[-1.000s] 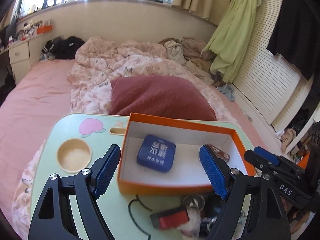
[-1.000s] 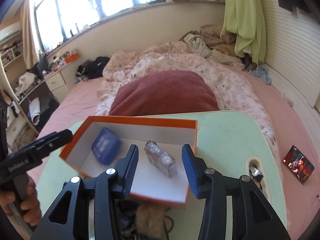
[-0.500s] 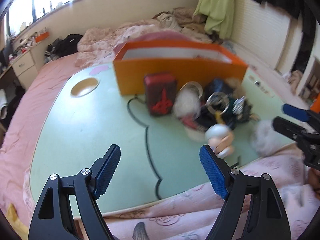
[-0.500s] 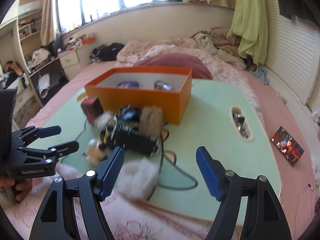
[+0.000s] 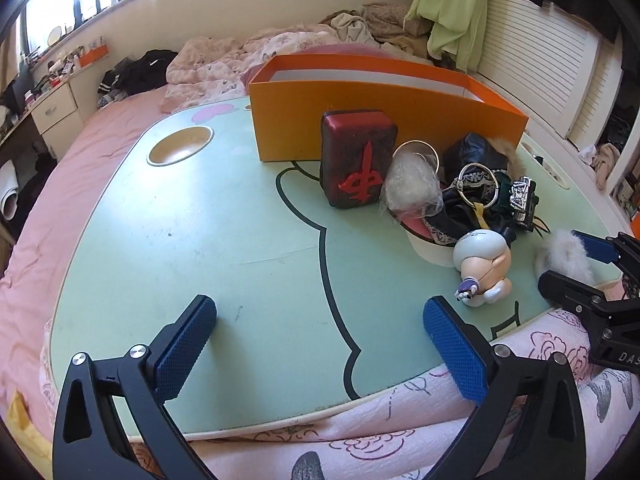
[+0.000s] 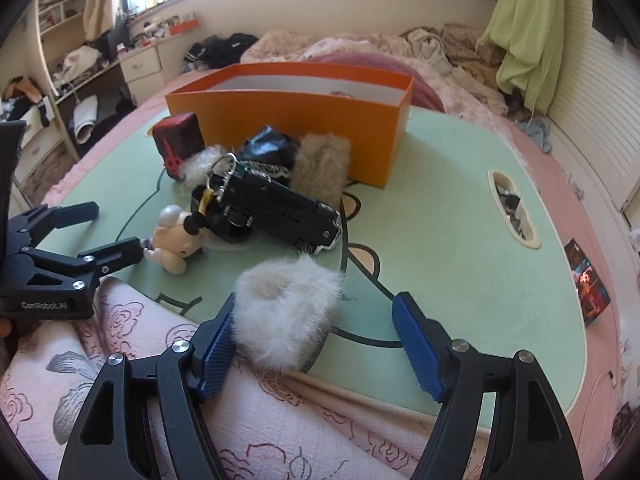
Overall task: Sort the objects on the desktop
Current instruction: 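Grasp the white fluffy pompom with the right tool, then grasp the figurine keychain with the left tool while the right tool holds the pompom, then lower the figurine and pompom into the orange box with both tools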
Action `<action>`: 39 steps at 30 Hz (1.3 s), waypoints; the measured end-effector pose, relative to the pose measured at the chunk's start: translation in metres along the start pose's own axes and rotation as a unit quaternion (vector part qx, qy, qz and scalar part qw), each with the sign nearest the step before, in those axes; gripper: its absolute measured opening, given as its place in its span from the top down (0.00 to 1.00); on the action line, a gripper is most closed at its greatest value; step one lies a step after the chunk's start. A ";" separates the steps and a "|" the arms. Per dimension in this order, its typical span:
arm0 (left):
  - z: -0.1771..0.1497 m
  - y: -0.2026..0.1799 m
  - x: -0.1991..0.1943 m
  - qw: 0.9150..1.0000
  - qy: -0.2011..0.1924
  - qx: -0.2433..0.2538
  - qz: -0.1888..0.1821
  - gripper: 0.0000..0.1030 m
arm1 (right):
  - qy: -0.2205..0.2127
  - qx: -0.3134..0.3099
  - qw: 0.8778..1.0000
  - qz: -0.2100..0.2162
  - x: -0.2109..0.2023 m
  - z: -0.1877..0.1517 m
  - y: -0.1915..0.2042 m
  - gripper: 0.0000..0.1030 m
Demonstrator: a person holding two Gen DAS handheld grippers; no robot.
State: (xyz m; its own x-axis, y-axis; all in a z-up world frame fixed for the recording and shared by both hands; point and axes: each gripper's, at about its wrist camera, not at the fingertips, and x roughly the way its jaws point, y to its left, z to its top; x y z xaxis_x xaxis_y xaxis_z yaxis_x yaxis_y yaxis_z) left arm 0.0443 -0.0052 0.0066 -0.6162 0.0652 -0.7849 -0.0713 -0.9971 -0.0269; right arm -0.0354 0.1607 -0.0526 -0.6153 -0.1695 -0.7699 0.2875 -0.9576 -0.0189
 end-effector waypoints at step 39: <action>0.010 -0.029 -0.019 0.986 -0.074 0.040 -0.143 0.64 | -0.059 0.042 0.996 0.046 -0.015 -0.007 -0.023 0.67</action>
State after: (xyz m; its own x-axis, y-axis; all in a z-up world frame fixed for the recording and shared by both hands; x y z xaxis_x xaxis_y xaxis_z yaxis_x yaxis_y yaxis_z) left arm 0.0504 0.0233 0.0286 -0.6691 0.3541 -0.6533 -0.3173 -0.9311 -0.1797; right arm -0.0282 0.1867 -0.0451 -0.6728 -0.2781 -0.6856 0.2863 -0.9523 0.1054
